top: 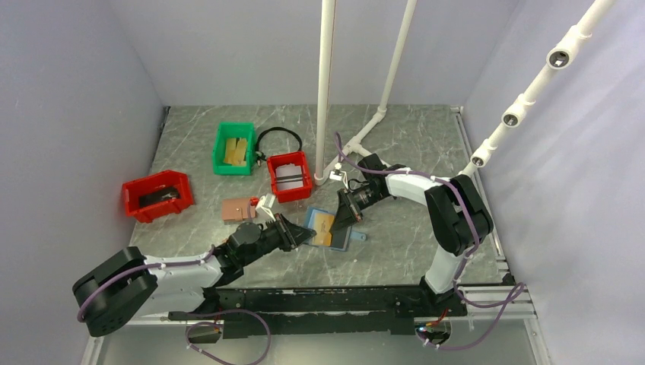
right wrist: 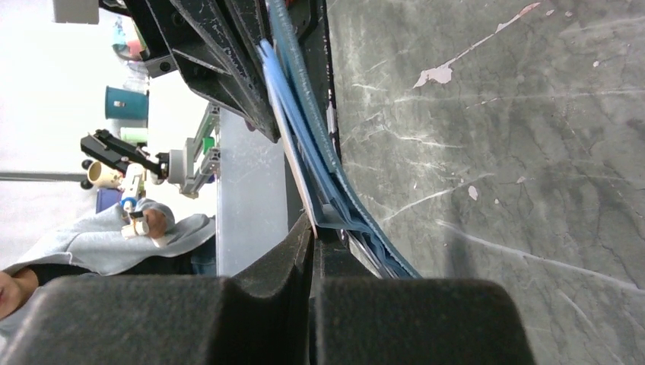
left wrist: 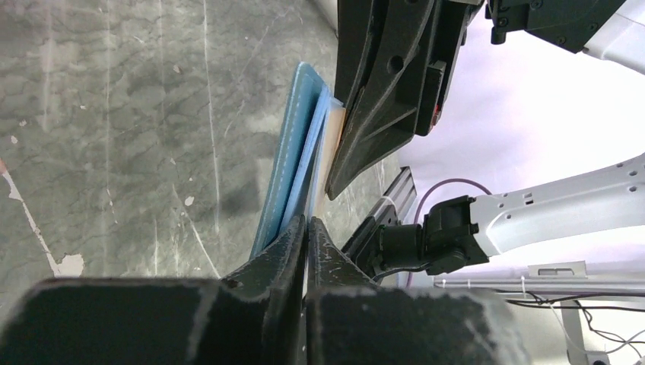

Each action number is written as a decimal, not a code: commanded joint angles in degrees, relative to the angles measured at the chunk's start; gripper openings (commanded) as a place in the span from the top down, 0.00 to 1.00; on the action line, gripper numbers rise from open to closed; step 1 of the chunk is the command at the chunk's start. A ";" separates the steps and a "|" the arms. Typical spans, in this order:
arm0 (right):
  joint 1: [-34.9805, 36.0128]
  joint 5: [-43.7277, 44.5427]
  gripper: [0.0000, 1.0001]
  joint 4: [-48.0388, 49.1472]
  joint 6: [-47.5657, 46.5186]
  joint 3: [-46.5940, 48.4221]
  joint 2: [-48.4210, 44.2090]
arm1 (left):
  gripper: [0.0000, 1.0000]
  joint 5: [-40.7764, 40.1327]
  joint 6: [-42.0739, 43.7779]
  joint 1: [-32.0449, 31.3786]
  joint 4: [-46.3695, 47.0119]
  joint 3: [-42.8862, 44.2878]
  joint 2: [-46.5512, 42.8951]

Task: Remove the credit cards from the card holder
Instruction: Remove the credit card from the card holder, then place the credit card in the storage box.

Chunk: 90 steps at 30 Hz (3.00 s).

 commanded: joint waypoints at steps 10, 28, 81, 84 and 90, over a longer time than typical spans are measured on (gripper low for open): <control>-0.47 1.17 1.00 -2.41 -4.67 1.38 1.39 | 1.00 0.09 0.09 1.32 1.18 -1.97 -4.12; -0.86 9.65 1.00 -2.87 -4.90 1.48 2.75 | 1.00 -4.77 -3.38 3.71 -15.73 -6.58 -9.35; -0.31 -2.44 1.00 -13.98 -18.40 4.98 -1.20 | 1.00 19.37 12.07 4.26 -8.09 14.79 8.68; -0.52 -1.07 0.73 -15.47 -19.57 6.02 -2.17 | 1.00 17.52 13.58 5.75 -18.21 15.28 3.12; -1.02 9.69 0.36 -7.74 -13.02 3.19 -9.97 | 1.00 8.78 20.69 11.65 -54.86 23.13 -13.85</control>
